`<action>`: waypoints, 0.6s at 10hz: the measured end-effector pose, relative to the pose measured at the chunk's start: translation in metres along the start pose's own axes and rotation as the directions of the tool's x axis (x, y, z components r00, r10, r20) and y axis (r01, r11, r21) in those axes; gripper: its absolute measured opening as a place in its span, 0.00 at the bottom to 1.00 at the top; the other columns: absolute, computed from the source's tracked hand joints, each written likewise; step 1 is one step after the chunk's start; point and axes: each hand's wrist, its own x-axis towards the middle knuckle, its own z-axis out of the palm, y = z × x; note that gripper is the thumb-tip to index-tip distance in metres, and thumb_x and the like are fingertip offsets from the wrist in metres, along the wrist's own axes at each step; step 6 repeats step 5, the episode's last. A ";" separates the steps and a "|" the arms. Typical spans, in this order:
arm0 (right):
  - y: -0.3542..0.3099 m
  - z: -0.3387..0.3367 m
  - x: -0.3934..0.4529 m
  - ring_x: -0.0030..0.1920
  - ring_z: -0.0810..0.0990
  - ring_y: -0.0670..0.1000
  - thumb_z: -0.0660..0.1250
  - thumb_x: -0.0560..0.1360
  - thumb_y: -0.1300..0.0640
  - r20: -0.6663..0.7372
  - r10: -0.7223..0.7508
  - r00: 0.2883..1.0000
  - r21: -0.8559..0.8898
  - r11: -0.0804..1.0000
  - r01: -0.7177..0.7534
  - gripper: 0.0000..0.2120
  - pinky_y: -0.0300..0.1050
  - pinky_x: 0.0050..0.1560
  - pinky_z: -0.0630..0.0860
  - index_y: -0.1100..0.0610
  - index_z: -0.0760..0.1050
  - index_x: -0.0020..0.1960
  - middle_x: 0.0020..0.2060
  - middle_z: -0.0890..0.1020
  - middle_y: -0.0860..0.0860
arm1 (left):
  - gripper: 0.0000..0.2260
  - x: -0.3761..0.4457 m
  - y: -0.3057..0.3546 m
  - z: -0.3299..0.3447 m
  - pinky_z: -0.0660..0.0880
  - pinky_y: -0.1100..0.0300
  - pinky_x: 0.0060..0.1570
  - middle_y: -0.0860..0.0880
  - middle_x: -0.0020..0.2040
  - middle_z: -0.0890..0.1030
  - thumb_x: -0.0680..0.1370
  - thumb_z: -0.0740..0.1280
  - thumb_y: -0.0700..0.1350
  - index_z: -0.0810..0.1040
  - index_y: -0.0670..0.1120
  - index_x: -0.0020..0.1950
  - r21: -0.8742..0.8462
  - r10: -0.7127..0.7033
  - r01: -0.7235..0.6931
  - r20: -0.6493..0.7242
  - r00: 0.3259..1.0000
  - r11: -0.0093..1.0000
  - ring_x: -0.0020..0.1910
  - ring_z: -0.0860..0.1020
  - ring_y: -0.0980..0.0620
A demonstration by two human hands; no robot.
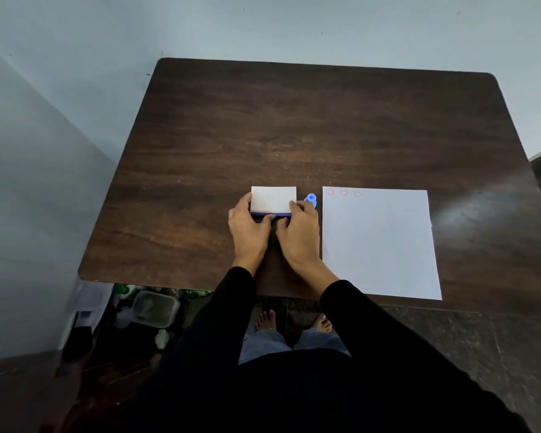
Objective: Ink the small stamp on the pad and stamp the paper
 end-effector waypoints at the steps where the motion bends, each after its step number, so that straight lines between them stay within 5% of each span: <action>1: 0.001 0.001 -0.003 0.66 0.68 0.55 0.61 0.77 0.60 0.002 -0.021 1.000 -0.021 1.000 0.021 0.21 0.45 0.59 0.73 0.64 0.67 0.68 0.66 0.69 0.58 | 0.27 -0.002 -0.002 0.001 0.68 0.58 0.61 0.43 0.63 0.76 0.70 0.72 0.38 0.70 0.43 0.68 0.017 0.025 -0.025 0.001 1.000 1.000 0.63 0.70 0.47; 3: 0.000 -0.008 -0.004 0.61 0.71 0.58 0.63 0.71 0.63 -0.195 -0.107 0.975 0.011 0.994 0.111 0.20 0.50 0.59 0.71 0.62 0.70 0.63 0.62 0.72 0.59 | 0.27 0.002 -0.005 0.001 0.68 0.61 0.59 0.43 0.60 0.78 0.68 0.72 0.36 0.71 0.44 0.67 -0.028 0.045 -0.046 -0.012 0.999 0.999 0.62 0.71 0.46; 5: 0.013 -0.022 0.005 0.58 0.74 0.57 0.63 0.66 0.65 -0.417 0.078 0.905 0.014 0.997 -0.079 0.22 0.52 0.56 0.69 0.58 0.71 0.60 0.58 0.76 0.56 | 0.32 -0.001 -0.006 0.002 0.62 0.65 0.62 0.44 0.65 0.74 0.68 0.71 0.34 0.65 0.43 0.71 -0.019 0.051 -0.051 -0.008 0.999 0.999 0.66 0.68 0.46; 6: 0.013 -0.022 0.005 0.58 0.74 0.57 0.63 0.66 0.65 -0.417 0.078 0.905 0.014 0.997 -0.079 0.22 0.52 0.56 0.69 0.58 0.71 0.60 0.58 0.76 0.56 | 0.32 -0.001 -0.006 0.002 0.62 0.65 0.62 0.44 0.65 0.74 0.68 0.71 0.34 0.65 0.43 0.71 -0.019 0.051 -0.051 -0.008 0.999 0.999 0.66 0.68 0.46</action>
